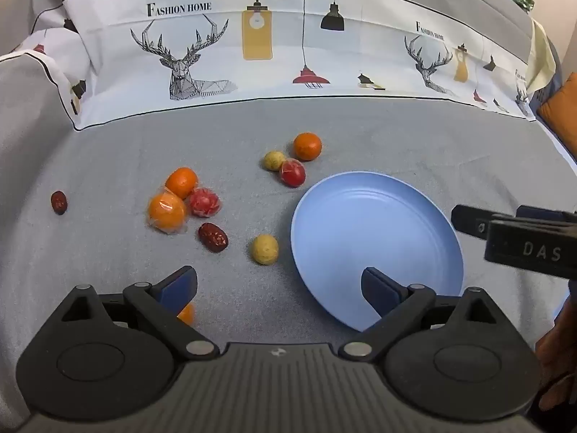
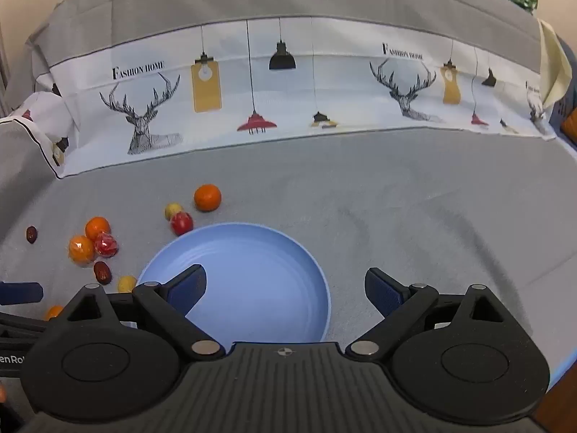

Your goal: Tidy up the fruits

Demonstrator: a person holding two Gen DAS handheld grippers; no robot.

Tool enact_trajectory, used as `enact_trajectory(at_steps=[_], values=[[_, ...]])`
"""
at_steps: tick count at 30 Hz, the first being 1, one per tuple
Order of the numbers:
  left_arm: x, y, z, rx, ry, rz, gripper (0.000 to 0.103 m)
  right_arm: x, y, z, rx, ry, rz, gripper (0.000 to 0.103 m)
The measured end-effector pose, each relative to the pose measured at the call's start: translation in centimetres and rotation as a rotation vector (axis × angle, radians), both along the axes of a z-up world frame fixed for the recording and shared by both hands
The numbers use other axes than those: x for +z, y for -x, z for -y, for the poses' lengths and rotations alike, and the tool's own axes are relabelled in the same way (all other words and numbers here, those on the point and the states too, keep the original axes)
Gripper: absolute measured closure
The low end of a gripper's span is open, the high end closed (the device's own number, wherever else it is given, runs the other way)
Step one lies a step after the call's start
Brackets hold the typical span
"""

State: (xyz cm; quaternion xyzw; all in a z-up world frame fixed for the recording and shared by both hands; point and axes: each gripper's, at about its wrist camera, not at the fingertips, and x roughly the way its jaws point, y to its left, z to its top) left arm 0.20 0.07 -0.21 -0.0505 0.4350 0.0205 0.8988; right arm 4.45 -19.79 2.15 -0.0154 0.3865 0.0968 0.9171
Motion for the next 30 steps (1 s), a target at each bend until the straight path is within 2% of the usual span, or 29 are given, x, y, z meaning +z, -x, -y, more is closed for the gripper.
enact_trajectory(at_steps=[4, 10, 11, 17, 18, 30], values=[[-0.3, -0.2, -0.1, -0.001, 0.015, -0.004, 0.004, -0.5, -0.5, -0.5, 0.021, -0.019, -0.052, 0.008], [-1.0, -0.2, 0.4, -0.004, 0.012, -0.011, 0.003, -1.3, -0.3, -0.9, 0.044, 0.018, -0.073, 0.008], [-1.1, -0.3, 0.4, -0.005, 0.013, -0.013, 0.003, -2.1, -0.1, -1.3, 0.036, 0.042, -0.096, 0.008], [-1.5, -0.2, 0.6, -0.009, 0.001, -0.030, 0.003, -2.0, -0.5, -0.9, 0.039, 0.041, -0.139, 0.008], [-1.5, -0.1, 0.5, -0.013, 0.001, -0.040, 0.003, -2.1, -0.6, -0.9, 0.038, 0.027, -0.106, 0.008], [-1.5, -0.2, 0.7, -0.016, -0.013, -0.005, 0.003, -2.0, -0.5, -1.1, 0.063, 0.021, -0.099, 0.012]])
